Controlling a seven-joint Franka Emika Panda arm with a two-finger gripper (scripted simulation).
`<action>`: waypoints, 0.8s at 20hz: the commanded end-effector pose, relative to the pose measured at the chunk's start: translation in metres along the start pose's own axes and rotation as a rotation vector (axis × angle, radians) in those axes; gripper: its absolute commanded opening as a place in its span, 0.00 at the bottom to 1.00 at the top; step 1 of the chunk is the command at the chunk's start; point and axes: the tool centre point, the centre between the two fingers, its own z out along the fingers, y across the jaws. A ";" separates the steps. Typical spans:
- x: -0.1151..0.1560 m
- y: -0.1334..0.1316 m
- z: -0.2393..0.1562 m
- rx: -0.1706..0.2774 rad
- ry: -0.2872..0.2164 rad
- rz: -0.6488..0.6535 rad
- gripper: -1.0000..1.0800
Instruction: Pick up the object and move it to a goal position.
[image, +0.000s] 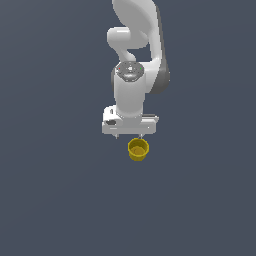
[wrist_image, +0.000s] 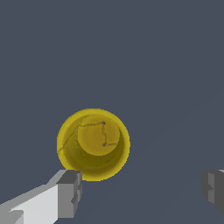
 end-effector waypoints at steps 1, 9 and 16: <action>0.000 0.000 0.000 0.000 0.000 0.000 0.62; -0.001 0.010 0.001 0.002 -0.008 0.010 0.62; 0.000 0.008 0.005 0.013 0.010 0.012 0.62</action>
